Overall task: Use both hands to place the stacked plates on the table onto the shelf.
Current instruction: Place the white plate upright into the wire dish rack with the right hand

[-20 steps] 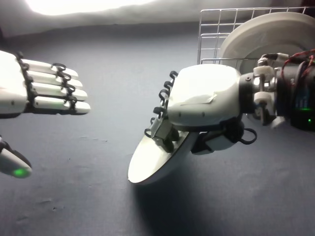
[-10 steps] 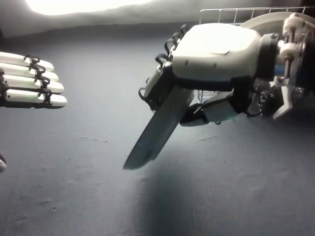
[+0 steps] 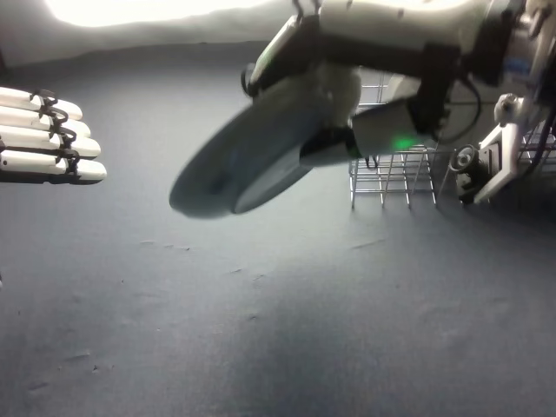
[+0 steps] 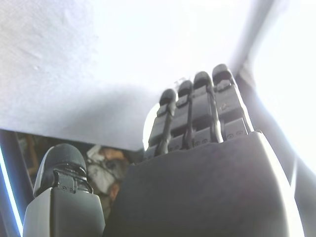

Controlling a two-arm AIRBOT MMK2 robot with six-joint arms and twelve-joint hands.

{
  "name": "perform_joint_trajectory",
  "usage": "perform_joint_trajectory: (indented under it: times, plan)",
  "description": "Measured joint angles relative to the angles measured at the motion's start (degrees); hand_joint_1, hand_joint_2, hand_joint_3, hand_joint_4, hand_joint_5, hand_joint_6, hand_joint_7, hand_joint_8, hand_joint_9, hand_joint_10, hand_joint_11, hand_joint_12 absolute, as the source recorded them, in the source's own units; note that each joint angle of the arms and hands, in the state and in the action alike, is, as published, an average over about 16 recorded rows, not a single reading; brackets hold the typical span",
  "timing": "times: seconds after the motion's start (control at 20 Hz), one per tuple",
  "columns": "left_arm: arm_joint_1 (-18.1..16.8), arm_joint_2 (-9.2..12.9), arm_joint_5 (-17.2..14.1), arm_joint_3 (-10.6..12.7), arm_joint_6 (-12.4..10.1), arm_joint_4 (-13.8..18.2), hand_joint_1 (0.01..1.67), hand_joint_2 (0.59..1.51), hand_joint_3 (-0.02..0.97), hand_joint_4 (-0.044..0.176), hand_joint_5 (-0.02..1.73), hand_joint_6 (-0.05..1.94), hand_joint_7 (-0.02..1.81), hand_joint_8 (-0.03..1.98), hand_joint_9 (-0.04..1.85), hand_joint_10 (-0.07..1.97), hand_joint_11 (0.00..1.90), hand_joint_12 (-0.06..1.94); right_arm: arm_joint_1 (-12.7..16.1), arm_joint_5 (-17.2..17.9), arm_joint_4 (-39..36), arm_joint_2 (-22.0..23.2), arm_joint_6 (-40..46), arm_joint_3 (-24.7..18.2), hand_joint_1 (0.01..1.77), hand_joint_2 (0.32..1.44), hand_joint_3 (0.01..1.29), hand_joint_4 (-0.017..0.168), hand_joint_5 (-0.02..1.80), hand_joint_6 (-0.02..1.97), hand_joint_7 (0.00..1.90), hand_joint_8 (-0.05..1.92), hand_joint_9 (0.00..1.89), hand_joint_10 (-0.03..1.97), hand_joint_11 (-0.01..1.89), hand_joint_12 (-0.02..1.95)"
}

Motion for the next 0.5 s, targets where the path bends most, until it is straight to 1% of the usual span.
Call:
perform_joint_trajectory:
  times: [0.35,0.5]
  plan:
    - [-0.55,-0.63,-0.08,1.05,-0.79,0.55,0.01,1.057,0.011,0.001,0.02,0.01,0.01,0.0,0.02,0.01,0.02,0.01,2.83,-4.12,17.29,-0.16,0.02,-0.44,1.38,1.01,0.01,-0.003,0.94,0.96,1.05,0.78,1.0,1.15,0.88,1.44]
    - [-0.73,-0.82,-0.13,1.36,-1.09,0.77,0.01,1.055,0.01,0.002,0.02,0.01,0.01,0.0,0.02,0.0,0.02,0.01,3.78,-5.42,23.53,-0.13,0.0,-0.44,1.38,1.01,0.01,-0.003,0.94,0.96,1.05,0.79,0.99,1.15,0.88,1.45]
